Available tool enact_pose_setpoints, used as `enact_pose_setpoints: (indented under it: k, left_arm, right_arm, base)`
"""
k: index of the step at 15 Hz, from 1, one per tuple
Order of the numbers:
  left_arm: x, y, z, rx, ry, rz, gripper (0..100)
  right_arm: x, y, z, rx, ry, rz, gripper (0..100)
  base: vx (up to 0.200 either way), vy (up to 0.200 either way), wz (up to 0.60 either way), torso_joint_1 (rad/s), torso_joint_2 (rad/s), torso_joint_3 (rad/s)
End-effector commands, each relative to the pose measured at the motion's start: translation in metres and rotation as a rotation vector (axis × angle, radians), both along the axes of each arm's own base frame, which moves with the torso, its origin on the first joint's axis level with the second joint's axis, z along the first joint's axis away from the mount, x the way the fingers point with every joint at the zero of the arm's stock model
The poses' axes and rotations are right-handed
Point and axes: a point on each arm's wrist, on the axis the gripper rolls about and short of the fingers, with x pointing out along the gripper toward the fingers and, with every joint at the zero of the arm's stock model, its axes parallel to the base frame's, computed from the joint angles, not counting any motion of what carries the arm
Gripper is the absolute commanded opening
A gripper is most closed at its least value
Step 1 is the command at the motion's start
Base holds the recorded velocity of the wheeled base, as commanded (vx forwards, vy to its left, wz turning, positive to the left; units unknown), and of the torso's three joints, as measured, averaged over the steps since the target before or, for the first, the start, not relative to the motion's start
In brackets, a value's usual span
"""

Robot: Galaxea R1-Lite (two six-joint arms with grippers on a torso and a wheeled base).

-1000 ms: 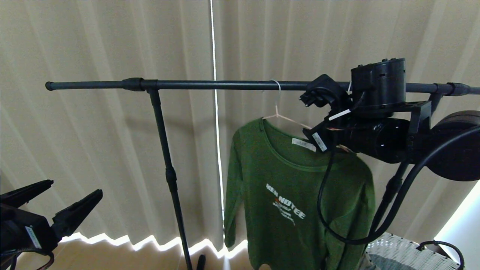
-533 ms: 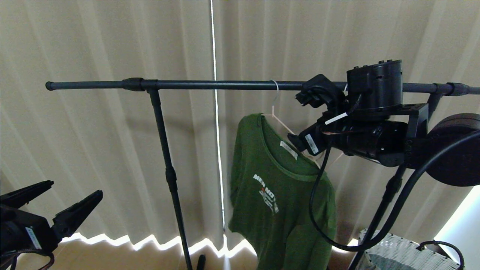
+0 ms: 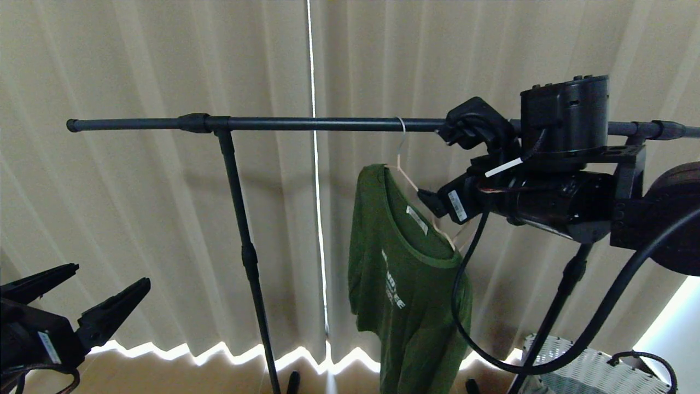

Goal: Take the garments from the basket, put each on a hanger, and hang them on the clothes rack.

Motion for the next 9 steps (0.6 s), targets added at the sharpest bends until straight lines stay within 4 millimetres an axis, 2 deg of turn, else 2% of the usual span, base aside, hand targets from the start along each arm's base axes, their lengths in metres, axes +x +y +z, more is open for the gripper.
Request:
enact_pose_setpoints:
  k: [1, 2, 5, 6, 8, 9]
  left_arm:
    - [0.002, 0.0, -0.001, 0.001, 0.009, 0.0, 100]
    - [0.002, 0.0, -0.001, 0.001, 0.009, 0.0, 100]
    - [0.0, 0.001, -0.001, 0.002, 0.003, 0.004, 100]
    - [0.0, 0.001, -0.003, 0.005, 0.011, 0.003, 100]
    - [-0.001, 0.003, -0.004, 0.009, 0.013, 0.026, 100]
    - [-0.001, 0.004, -0.004, 0.008, 0.011, 0.03, 100]
  right_arm:
    - [-0.009, -0.007, 0.009, 0.025, -0.016, 0.017, 100]
    - [-0.012, -0.009, 0.009, 0.047, -0.011, 0.016, 100]
    - [-0.03, -0.025, 0.025, 0.113, -0.064, -0.004, 100]
    - [-0.04, -0.039, 0.03, 0.119, -0.081, -0.023, 100]
    - [-0.071, -0.08, 0.03, 0.123, -0.102, -0.098, 100]
    - [-0.076, -0.085, 0.03, 0.122, -0.104, -0.107, 100]
  base:
    - [0.0, 0.0, 0.0, 0.0, 0.0, 0.0]
    - [0.0, 0.0, 0.0, 0.0, 0.0, 0.0]
    - [0.0, 0.0, 0.0, 0.0, 0.0, 0.0]
    - [0.0, 0.0, 0.0, 0.0, 0.0, 0.0]
    - [0.0, 0.0, 0.0, 0.0, 0.0, 0.0]
    - [0.0, 0.0, 0.0, 0.0, 0.0, 0.0]
